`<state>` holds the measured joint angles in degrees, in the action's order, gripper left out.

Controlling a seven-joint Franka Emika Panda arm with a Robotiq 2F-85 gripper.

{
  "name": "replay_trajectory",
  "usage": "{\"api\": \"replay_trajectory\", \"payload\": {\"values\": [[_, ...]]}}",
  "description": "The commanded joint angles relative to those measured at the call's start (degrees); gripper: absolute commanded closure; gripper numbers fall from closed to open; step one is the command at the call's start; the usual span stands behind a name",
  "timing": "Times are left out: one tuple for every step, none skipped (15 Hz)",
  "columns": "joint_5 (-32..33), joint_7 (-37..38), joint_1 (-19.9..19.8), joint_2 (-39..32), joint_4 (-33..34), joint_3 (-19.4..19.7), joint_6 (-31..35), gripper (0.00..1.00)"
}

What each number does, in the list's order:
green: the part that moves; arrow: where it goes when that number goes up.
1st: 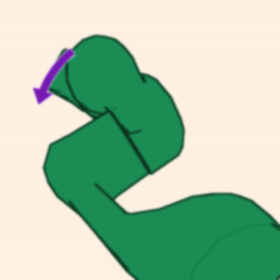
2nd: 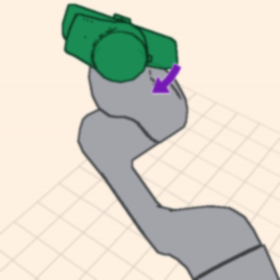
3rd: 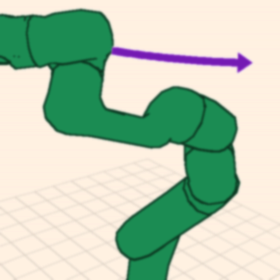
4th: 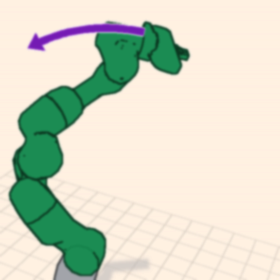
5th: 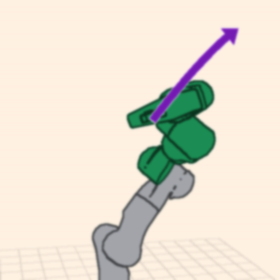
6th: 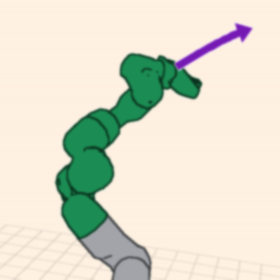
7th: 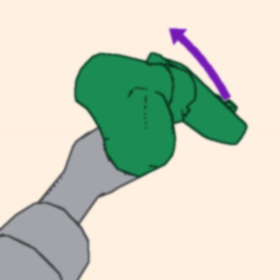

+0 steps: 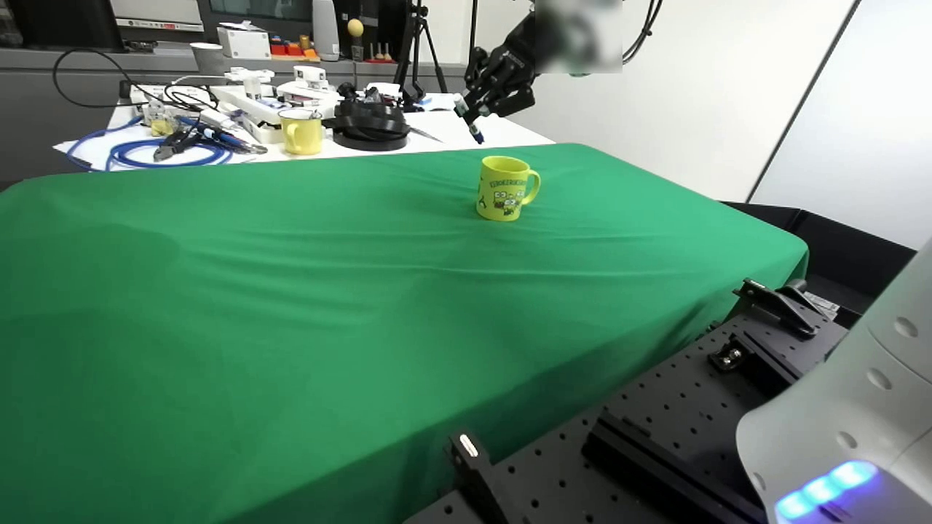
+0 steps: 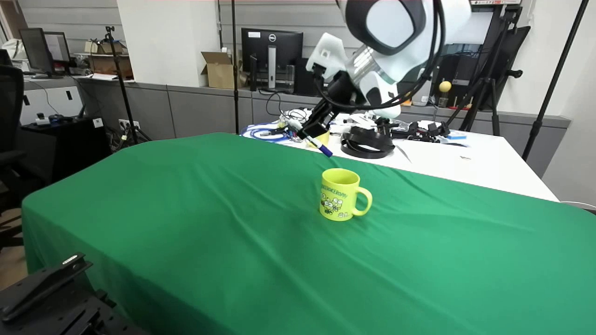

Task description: Place the marker inside the mug

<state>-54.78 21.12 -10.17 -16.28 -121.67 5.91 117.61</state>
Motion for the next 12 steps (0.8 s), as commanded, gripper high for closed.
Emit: {"api": "replay_trajectory", "payload": {"values": [[-4.84,0.38,-4.28,-2.87,4.41,3.26,-11.8,0.95],[-6.33,0.55,-5.38,-3.47,5.04,4.16,-14.76,0.95],[-7.88,0.88,-6.47,-4.16,5.69,5.07,-17.65,0.95],[-9.61,1.2,-7.41,-4.82,6.11,5.86,-20.1,0.95],[-11.39,1.47,-8.34,-5.78,6.62,6.63,-22.26,0.95],[-13.26,1.9,-9.07,-6.59,6.89,7.24,-24.29,0.95],[-14.66,2.17,-9.56,-7.48,7.14,7.77,-25.88,0.95],[-15.86,2.38,-9.97,-8.37,7.44,8.19,-27.29,0.95],[-16.88,2.7,-10.25,-8.89,7.63,8.58,-28.42,0.95],[-17.7,2.81,-10.39,-9.54,7.83,8.89,-29.27,0.95],[-18.42,2.99,-10.47,-10.05,8.0,9.13,-29.98,0.95],[-18.89,3.17,-10.44,-10.56,8.18,9.39,-30.62,0.95]]}}
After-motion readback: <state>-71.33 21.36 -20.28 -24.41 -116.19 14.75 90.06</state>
